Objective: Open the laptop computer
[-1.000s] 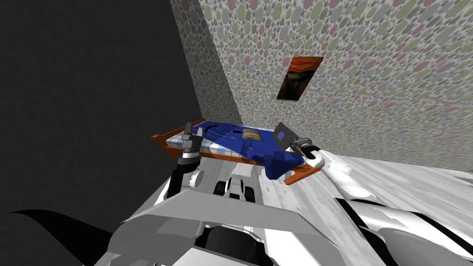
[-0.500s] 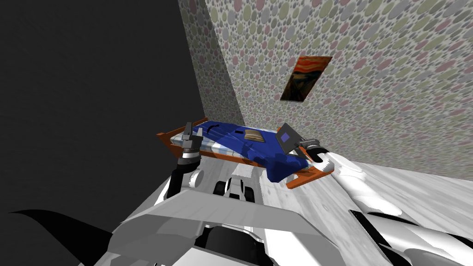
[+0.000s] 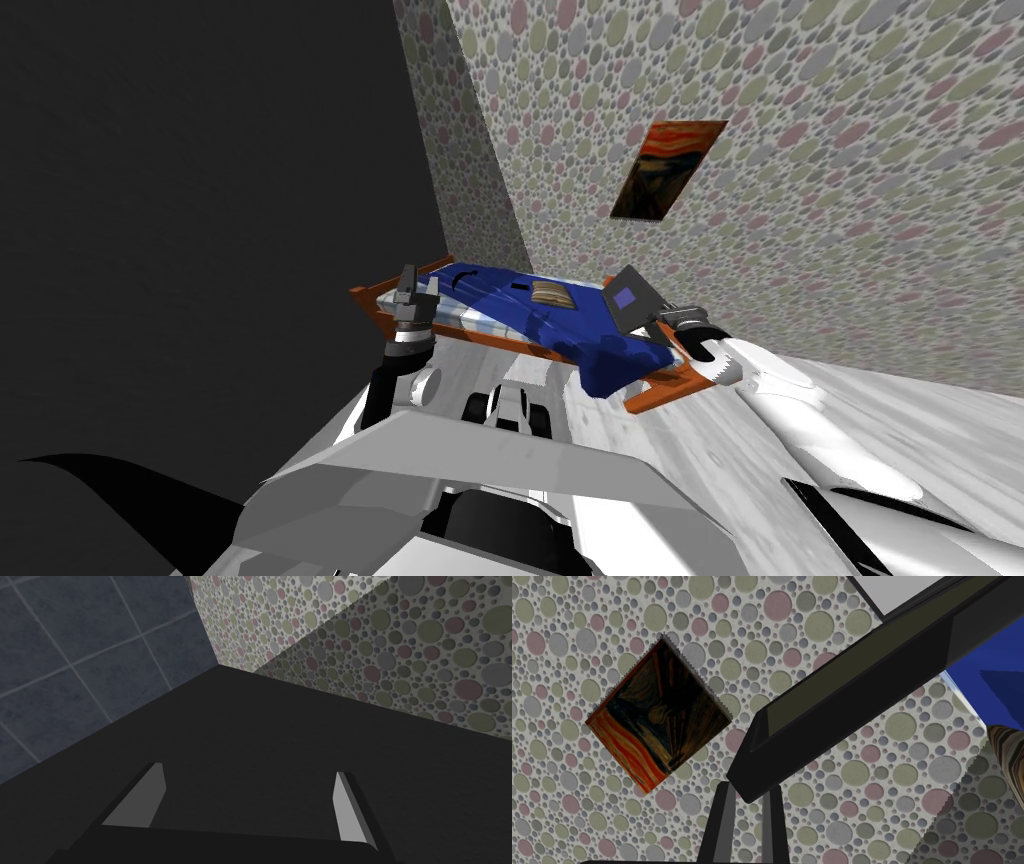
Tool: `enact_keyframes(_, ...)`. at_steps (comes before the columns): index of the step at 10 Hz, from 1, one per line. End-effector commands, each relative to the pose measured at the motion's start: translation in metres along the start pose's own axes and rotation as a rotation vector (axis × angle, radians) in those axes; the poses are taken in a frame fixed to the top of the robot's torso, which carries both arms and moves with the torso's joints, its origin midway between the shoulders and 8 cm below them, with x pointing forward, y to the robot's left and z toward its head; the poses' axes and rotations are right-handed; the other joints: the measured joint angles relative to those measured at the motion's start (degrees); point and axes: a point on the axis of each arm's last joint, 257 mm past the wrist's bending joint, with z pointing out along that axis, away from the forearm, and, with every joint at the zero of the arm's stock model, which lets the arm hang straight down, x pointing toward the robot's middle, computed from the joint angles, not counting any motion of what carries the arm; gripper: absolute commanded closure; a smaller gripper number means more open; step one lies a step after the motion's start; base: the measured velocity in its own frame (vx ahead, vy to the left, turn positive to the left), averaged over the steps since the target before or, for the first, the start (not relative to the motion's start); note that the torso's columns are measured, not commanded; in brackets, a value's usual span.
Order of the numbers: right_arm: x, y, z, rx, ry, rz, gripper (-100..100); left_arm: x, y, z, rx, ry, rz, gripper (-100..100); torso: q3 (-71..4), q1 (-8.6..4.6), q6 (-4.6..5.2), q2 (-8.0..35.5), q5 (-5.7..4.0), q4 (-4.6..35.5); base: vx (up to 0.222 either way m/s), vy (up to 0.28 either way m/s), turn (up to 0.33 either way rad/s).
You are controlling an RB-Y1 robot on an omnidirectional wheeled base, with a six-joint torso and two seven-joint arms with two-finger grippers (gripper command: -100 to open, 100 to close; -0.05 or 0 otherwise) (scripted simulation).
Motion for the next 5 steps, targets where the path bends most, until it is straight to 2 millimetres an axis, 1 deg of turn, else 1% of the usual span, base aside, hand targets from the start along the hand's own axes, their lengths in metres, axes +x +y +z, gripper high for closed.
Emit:
enact_keyframes(1, 0.004, -0.015, -0.014, 0.024, 0.008, -0.008, 100, 0.000, 0.000, 0.000, 0.000, 0.000, 0.000, 0, 0.06, 0.00, -0.04, 0.08, -0.08, -0.03, -0.002, 0.015, 0.187)
enact_keyframes(2, 0.022, -0.010, -0.021, 0.011, 0.034, -0.003, 100, 0.000, 0.000, 0.000, 0.000, 0.000, 0.000, 0, 0.03, 0.14, -0.37, 0.05, 0.15, 0.15, -0.004, 0.006, 0.126)
enact_keyframes(3, 0.033, -0.007, -0.026, 0.004, 0.053, -0.011, 100, 0.000, 0.000, 0.000, 0.000, 0.000, 0.000, 0, 0.00, 0.26, -0.34, 0.01, 0.21, 0.14, 0.005, -0.005, 0.034)
enact_keyframes(4, 0.038, -0.006, -0.028, 0.001, 0.059, -0.014, 100, 0.000, 0.000, 0.000, 0.000, 0.000, 0.000, 0, 0.02, 0.22, -0.20, 0.01, 0.12, 0.09, 0.009, -0.002, 0.009)
enact_keyframes(5, 0.038, -0.006, -0.028, 0.001, 0.059, -0.014, 100, 0.000, 0.000, 0.000, 0.000, 0.000, 0.000, 0, 0.05, 0.07, -0.08, 0.05, -0.01, 0.04, 0.007, 0.004, -0.008)
